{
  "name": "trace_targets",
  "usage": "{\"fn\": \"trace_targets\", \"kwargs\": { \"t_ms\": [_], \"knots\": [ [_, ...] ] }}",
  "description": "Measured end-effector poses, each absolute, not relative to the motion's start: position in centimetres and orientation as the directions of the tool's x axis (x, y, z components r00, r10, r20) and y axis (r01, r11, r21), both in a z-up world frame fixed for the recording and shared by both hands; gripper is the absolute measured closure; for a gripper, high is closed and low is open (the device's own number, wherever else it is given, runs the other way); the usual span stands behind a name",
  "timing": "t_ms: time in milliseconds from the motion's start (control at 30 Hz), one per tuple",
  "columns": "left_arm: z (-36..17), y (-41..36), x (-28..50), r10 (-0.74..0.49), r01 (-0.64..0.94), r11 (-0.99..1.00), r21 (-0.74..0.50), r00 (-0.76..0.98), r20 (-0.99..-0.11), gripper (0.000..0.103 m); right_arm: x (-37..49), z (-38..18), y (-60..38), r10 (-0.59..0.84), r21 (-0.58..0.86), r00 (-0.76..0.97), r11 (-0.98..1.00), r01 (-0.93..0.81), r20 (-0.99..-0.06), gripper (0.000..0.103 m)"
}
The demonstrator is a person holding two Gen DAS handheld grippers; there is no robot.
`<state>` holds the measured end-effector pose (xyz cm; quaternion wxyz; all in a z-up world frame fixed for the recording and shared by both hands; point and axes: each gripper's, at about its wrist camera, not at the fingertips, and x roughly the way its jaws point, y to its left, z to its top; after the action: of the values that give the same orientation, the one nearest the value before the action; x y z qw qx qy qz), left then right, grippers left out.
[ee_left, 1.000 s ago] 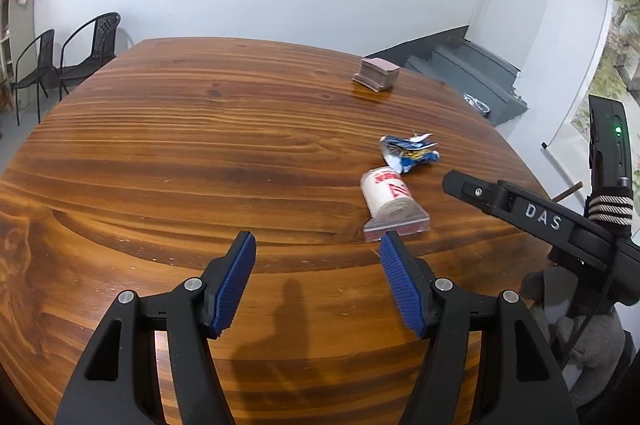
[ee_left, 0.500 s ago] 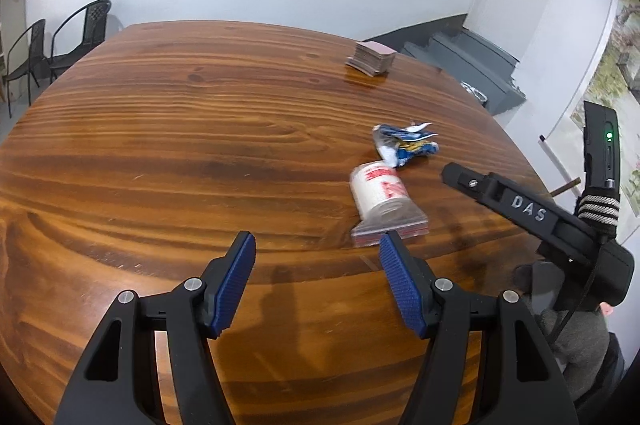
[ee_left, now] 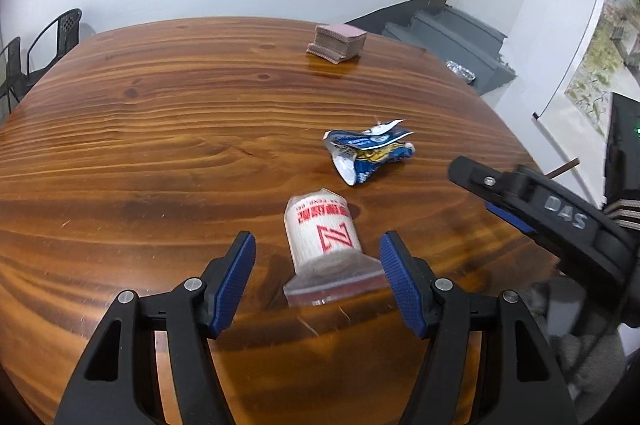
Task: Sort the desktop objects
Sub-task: 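Grasp the bagged white-red roll with the left gripper while the right grasps the blue wrapper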
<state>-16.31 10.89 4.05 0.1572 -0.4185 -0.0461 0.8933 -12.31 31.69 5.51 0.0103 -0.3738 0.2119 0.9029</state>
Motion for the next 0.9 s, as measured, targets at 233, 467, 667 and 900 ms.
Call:
{"fn": "trace_targets", "kwargs": {
  "t_ms": [233, 467, 667, 900],
  "knots": [
    [3.4, 10.6, -16.8, 0.353, -0.270, -0.934, -0.235, -0.584, -0.731, 0.063, -13.3, 4.9, 30.7, -0.250, 0.437, -0.685, -0.893, -0.111, -0.685, 0.023],
    [3.9, 9.4, -16.5, 0.306, -0.252, -0.950, -0.186, -0.620, -0.722, 0.063, -16.9, 3.8, 30.1, -0.323, 0.510, -0.643, -0.852, -0.122, -0.694, 0.023],
    [3.5, 8.7, -17.0, 0.299, -0.230, -0.953, -0.196, -0.610, -0.734, 0.063, -20.1, 3.5, 29.2, -0.295, 0.481, -0.638, -0.866, -0.137, -0.711, 0.023],
    [3.5, 8.4, -17.1, 0.276, -0.210, -0.960, -0.183, -0.623, -0.732, 0.063, -22.4, 3.6, 25.3, -0.161, 0.270, -0.637, -0.960, -0.076, -0.754, 0.028]
  ]
}}
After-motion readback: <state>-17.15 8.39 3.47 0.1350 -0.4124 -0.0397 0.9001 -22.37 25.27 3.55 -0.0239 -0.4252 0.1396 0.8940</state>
